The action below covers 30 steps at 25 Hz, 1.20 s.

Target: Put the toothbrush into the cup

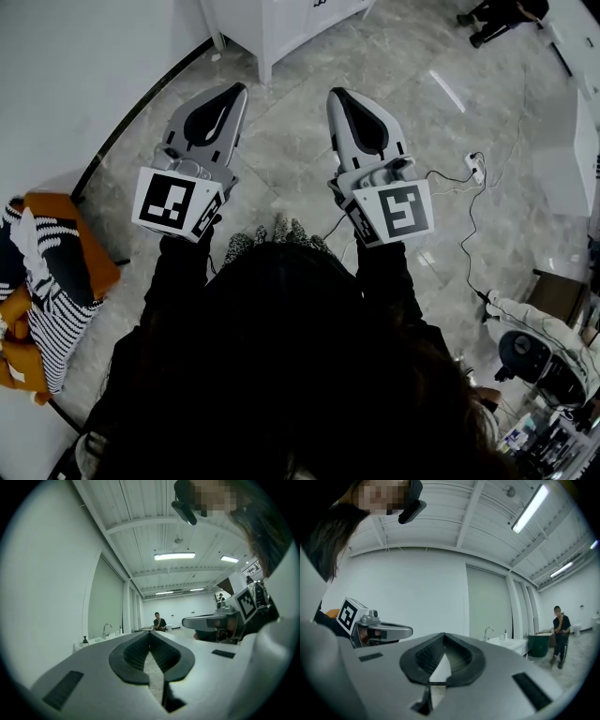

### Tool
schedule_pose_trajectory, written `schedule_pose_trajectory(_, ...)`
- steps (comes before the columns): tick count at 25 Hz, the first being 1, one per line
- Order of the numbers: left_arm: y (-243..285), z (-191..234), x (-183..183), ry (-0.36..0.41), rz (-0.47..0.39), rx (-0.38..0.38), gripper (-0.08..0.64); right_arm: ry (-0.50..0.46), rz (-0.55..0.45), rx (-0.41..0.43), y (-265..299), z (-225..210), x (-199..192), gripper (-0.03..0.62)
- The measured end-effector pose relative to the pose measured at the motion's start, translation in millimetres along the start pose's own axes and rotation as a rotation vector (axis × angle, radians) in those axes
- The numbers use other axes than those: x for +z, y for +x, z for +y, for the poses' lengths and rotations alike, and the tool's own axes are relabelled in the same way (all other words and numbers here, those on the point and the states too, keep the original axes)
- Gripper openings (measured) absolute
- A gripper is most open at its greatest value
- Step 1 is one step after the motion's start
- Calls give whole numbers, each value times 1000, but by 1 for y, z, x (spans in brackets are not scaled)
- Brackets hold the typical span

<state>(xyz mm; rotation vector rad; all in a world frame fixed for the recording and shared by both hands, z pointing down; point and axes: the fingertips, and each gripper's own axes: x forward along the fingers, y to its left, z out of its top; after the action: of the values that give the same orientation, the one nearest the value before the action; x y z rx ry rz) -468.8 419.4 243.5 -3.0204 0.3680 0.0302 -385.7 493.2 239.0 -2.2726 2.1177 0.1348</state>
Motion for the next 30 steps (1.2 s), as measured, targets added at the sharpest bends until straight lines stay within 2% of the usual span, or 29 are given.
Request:
schedule_pose_trajectory(13,54,-4,5,3,-35,10,8,8,29,23,12,-60,-14,5)
schedule_pose_trajectory(18,69,-6,-2,14,-6,11,8,36,11,30,18,-79,-16,5)
schedule_pose_trajectory(30,98,15,-8,11,4,23,9,26,38,4,40,-107,-30,5)
